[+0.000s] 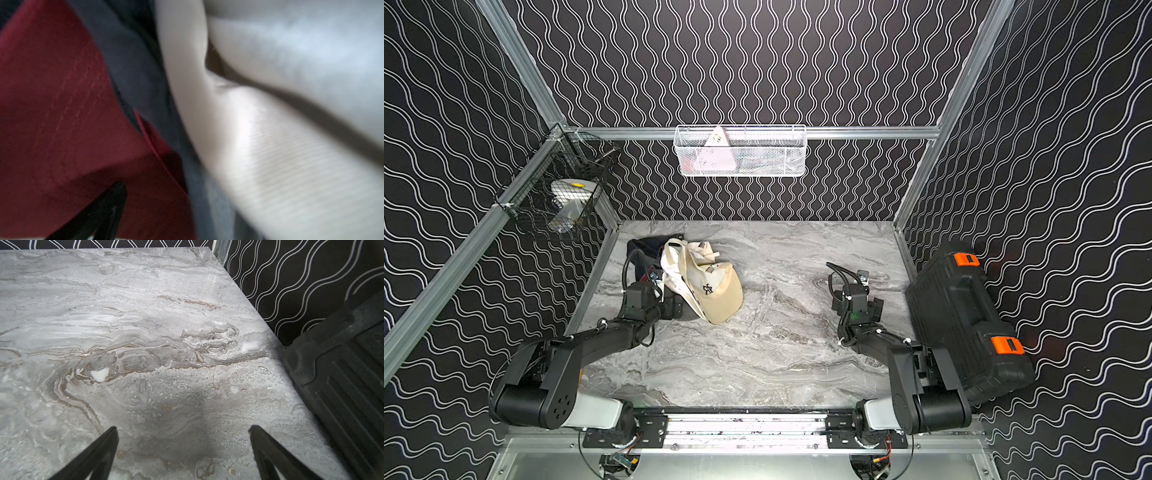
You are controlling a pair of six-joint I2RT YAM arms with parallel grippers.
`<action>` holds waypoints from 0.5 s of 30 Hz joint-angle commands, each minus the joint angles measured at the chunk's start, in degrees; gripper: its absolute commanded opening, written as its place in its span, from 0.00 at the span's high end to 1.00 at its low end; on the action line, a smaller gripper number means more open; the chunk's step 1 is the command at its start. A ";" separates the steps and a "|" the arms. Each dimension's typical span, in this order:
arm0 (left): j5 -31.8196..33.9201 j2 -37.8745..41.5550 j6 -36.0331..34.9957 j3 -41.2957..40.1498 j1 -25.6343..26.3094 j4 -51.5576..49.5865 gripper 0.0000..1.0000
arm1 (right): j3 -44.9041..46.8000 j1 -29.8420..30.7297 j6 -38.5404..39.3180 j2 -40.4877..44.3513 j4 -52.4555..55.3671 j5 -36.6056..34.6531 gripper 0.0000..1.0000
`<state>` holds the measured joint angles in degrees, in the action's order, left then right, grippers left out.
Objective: Open the adjustable buckle of the baseball cap
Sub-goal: Reset both arms
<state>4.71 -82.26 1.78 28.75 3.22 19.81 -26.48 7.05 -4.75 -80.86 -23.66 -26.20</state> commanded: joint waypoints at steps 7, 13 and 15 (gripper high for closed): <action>1.05 -0.95 -0.38 0.77 -0.15 3.04 0.01 | -1.33 -1.12 -1.20 -1.80 -2.93 2.43 0.00; 1.13 -1.00 -0.62 0.75 -0.15 3.51 0.01 | -2.07 -1.58 -1.13 -2.89 -3.64 3.16 0.00; 1.00 -0.08 -1.32 -1.09 -0.15 7.55 0.01 | -2.15 -1.68 -1.02 -3.29 -4.04 3.29 0.00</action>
<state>5.13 -83.09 1.54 28.77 3.22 22.11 -28.12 5.45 -5.17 -83.74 -25.34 -23.40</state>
